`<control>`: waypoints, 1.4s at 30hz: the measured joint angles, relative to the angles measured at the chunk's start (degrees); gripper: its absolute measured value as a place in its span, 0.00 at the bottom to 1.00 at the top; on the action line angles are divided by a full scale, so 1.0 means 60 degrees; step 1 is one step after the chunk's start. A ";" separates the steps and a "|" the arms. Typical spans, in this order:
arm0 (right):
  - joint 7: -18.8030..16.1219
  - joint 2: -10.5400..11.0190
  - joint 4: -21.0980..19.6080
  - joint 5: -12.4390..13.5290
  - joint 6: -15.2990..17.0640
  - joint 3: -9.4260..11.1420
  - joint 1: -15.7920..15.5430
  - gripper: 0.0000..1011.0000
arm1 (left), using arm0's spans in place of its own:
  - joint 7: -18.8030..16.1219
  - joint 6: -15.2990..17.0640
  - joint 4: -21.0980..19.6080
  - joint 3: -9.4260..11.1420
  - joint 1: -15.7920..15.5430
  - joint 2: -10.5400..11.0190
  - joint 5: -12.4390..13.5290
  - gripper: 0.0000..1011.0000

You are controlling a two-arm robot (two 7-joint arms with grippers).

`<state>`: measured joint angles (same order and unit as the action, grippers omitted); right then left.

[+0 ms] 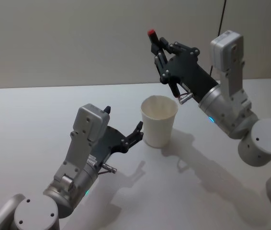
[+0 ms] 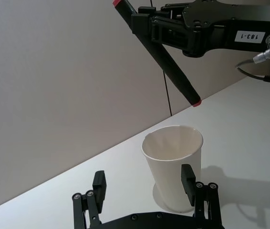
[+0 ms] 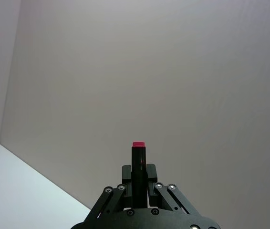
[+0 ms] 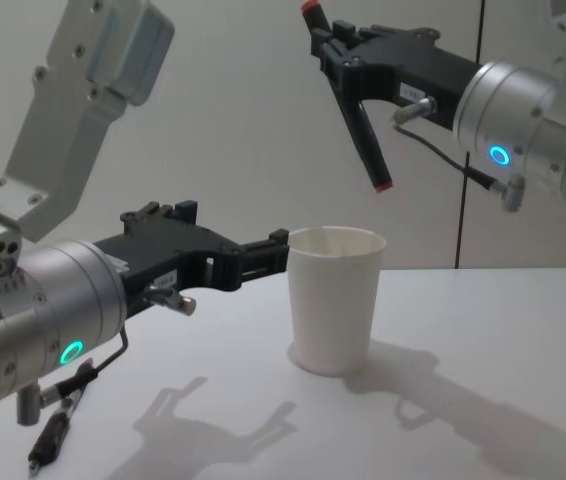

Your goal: Place the pen into the pen holder.

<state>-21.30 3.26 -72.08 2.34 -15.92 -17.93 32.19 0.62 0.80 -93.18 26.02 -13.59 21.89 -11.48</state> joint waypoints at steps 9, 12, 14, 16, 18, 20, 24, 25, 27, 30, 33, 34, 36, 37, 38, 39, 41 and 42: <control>-0.0012 -0.0164 0.0698 -0.0170 -0.0317 -0.0158 0.0146 0.16 | 0.0000 0.0000 0.0000 0.0000 0.0000 0.0000 0.0000 0.99; 0.0047 -0.0291 0.1223 -0.0249 -0.0636 -0.0248 0.0283 0.16 | 0.0000 0.0000 0.0000 0.0000 0.0000 0.0000 0.0000 0.99; 0.0096 -0.0377 0.1590 -0.0296 -0.0857 -0.0304 0.0385 0.16 | 0.0000 0.0000 0.0000 0.0000 0.0000 0.0000 0.0000 0.99; 0.0130 -0.0428 0.1824 -0.0327 -0.1025 -0.0337 0.0450 0.16 | 0.0000 0.0000 0.0000 0.0000 0.0000 0.0000 0.0000 0.99; 0.0177 -0.0499 0.2152 -0.0361 -0.1244 -0.0383 0.0541 0.16 | 0.0000 0.0000 0.0000 0.0000 0.0000 0.0000 0.0000 0.99; 0.0215 -0.0560 0.2431 -0.0388 -0.1436 -0.0420 0.0614 0.16 | 0.0000 0.0000 0.0001 0.0000 0.0000 0.0000 0.0000 0.99; 0.0273 -0.0620 0.2715 -0.0418 -0.1677 -0.0454 0.0684 0.16 | 0.0000 0.0000 0.0000 0.0000 0.0000 0.0000 0.0000 0.99; 0.0304 -0.0643 0.2824 -0.0434 -0.1787 -0.0469 0.0711 0.16 | 0.0000 0.0000 0.0001 0.0000 0.0000 0.0000 0.0000 0.99; 0.0349 -0.0677 0.2994 -0.0466 -0.1957 -0.0493 0.0748 0.16 | 0.0000 0.0000 0.0000 0.0000 0.0001 0.0000 0.0000 0.99; 0.0393 -0.0704 0.3117 -0.0494 -0.2094 -0.0519 0.0772 0.16 | 0.0000 0.0000 0.0000 0.0000 0.0000 0.0000 0.0000 0.99; 0.0457 -0.0734 0.3261 -0.0541 -0.2270 -0.0554 0.0786 0.16 | 0.0000 0.0000 0.0000 0.0000 0.0000 0.0000 0.0000 0.99; 0.0466 -0.0738 0.3281 -0.0550 -0.2296 -0.0558 0.0787 0.16 | 0.0000 0.0000 0.0000 0.0000 0.0001 0.0000 0.0000 0.99; 0.0495 -0.0746 0.3336 -0.0570 -0.2374 -0.0571 0.0789 0.17 | 0.0000 0.0000 0.0000 0.0000 0.0000 0.0000 0.0000 0.99; 0.0495 -0.0746 0.3336 -0.0570 -0.2374 -0.0571 0.0789 0.17 | 0.0000 0.0000 0.0000 0.0000 0.0000 0.0000 0.0000 0.99; 0.0510 -0.0748 0.3355 -0.0583 -0.2413 -0.0578 0.0788 0.18 | 0.0000 -0.0001 0.0000 -0.0001 0.0000 0.0000 0.0000 0.99; 0.0525 -0.0749 0.3366 -0.0597 -0.2444 -0.0584 0.0788 0.20 | 0.0000 0.0000 0.0000 0.0000 0.0001 0.0000 0.0000 0.99; 0.0546 -0.0746 0.3368 -0.0615 -0.2475 -0.0590 0.0771 0.24 | 0.0000 0.0000 0.0000 0.0000 0.0000 0.0000 0.0000 0.99; 0.0546 -0.0746 0.3368 -0.0615 -0.2475 -0.0590 0.0771 0.27 | 0.0000 0.0000 0.0000 0.0000 0.0000 0.0000 0.0000 0.99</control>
<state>-18.02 -1.22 -51.88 -1.35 -30.77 -21.47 36.81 0.62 0.80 -93.18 26.02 -13.59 21.89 -11.48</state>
